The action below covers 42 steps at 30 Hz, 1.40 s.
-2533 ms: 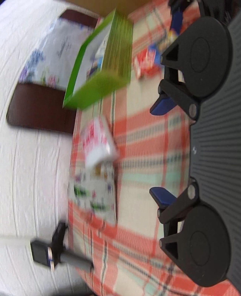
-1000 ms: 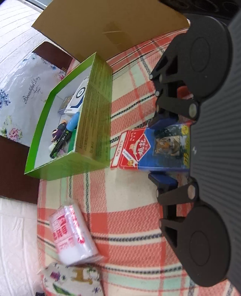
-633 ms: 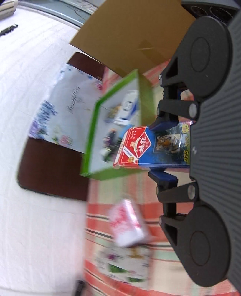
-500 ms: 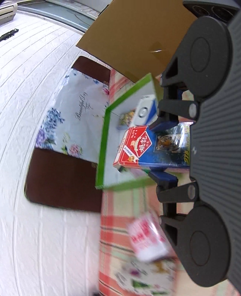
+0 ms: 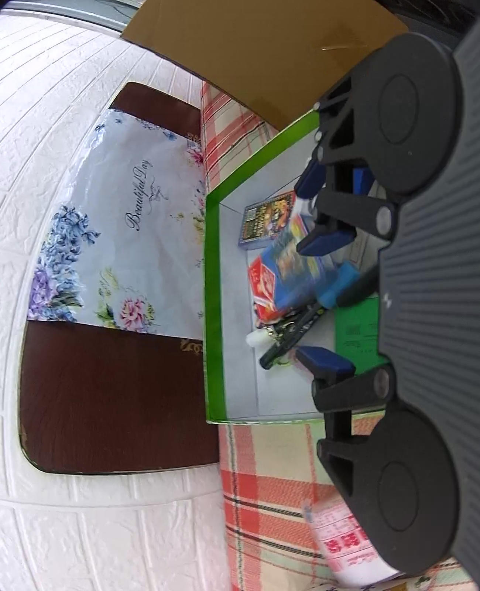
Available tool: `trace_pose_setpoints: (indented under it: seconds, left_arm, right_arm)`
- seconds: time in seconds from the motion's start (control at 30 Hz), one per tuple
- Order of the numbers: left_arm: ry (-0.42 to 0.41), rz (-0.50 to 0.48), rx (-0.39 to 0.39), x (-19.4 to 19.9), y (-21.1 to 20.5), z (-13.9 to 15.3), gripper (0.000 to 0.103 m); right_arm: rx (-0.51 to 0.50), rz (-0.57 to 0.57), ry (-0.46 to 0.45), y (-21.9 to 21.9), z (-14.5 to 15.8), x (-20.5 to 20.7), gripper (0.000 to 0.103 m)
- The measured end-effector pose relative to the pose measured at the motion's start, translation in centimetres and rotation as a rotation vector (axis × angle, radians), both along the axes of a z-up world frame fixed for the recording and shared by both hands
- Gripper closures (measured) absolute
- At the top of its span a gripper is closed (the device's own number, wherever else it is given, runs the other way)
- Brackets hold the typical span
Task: Organize objects
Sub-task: 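Carry the tiger card box into the green box and open the left gripper, then move the right gripper toward the pink-and-white sealed bag pack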
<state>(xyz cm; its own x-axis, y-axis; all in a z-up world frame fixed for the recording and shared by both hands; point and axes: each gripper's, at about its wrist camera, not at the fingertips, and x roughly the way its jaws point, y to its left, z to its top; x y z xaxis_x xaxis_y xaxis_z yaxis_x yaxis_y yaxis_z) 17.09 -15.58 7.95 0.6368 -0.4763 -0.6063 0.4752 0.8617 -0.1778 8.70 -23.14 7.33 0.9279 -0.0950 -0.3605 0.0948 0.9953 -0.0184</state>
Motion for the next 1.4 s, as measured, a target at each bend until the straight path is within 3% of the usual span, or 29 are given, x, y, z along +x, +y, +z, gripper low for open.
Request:
trace_pose_setpoints:
  seconds: [0.27,0.57,1.0,1.4]
  left_arm:
    - [-0.024,0.031,0.08,-2.8,0.3,-0.7,0.044]
    - [-0.07,0.046,0.108,-6.5,1.4,0.2,0.041]
    - [-0.042,0.114,0.185,-9.7,4.2,-1.9,0.037]
    - [-0.042,0.187,0.218,-11.2,7.8,-3.1,0.036]
  right_arm:
    - [0.082,-0.04,-0.012,0.2,-0.6,-3.6,0.015]
    - [0.101,-0.031,-0.021,0.1,-0.2,-6.5,0.013]
    - [0.184,-0.004,0.071,0.1,-1.5,-8.4,0.014]
    - [0.162,0.057,0.104,2.8,-1.6,-9.1,0.014]
